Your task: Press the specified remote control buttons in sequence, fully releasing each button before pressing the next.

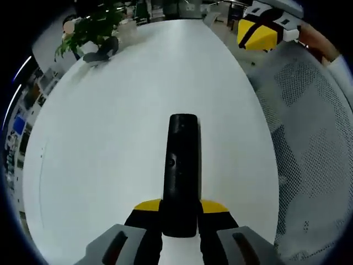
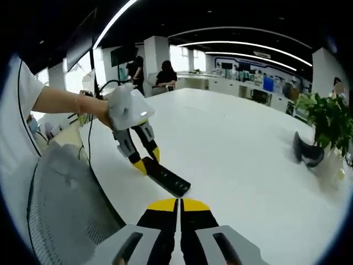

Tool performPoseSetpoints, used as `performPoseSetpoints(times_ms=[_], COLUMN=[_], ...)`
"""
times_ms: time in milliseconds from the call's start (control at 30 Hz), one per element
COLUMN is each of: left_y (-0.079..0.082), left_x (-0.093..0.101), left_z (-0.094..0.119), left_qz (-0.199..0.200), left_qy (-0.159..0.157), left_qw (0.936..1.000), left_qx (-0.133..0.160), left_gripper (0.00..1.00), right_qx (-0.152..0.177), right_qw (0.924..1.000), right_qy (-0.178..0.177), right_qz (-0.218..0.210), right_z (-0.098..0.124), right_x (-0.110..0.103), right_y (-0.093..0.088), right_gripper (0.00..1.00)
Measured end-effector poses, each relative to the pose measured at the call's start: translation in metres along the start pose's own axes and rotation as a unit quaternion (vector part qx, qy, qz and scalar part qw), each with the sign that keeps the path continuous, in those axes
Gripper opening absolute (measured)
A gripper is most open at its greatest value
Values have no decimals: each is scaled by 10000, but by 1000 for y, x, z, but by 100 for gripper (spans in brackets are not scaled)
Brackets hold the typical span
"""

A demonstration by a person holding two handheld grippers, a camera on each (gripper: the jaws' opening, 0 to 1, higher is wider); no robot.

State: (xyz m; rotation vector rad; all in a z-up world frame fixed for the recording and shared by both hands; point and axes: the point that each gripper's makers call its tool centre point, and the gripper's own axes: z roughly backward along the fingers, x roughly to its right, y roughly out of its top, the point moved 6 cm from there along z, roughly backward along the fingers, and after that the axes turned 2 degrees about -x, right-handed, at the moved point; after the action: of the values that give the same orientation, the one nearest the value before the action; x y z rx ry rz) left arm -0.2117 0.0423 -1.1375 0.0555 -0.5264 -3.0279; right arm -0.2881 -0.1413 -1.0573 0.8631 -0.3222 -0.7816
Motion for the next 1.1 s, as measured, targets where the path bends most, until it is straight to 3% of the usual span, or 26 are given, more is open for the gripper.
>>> performPoseSetpoints(times_ms=[367,567,767,933,1100], left_y=[2,3,3,5,6], left_x=[38,53,58,69,75], left_z=[0,0,0,0,1], left_qz=[-117,-83,-49,-164,-140], left_qy=[-42,-33,-43,-73,-77], left_qw=[9999,9998,9999,9994,9987], left_qx=[-79,-170,-156,-311,-486], left_gripper=[23,23,23,23,23], right_qx=[-261,-587,-1180,-1440,-1700], right_qw=[9980,9933,9818,9750,9629], right_qy=[418,751,1149,1246,1374], right_qz=[402,648,943,1149,1586], right_z=[-16,-31,-43,-50,-56], right_x=[-7,-19,-27,-26,-26], right_y=[2,-6,-23,-31,-36], right_gripper=[0,0,0,0,0])
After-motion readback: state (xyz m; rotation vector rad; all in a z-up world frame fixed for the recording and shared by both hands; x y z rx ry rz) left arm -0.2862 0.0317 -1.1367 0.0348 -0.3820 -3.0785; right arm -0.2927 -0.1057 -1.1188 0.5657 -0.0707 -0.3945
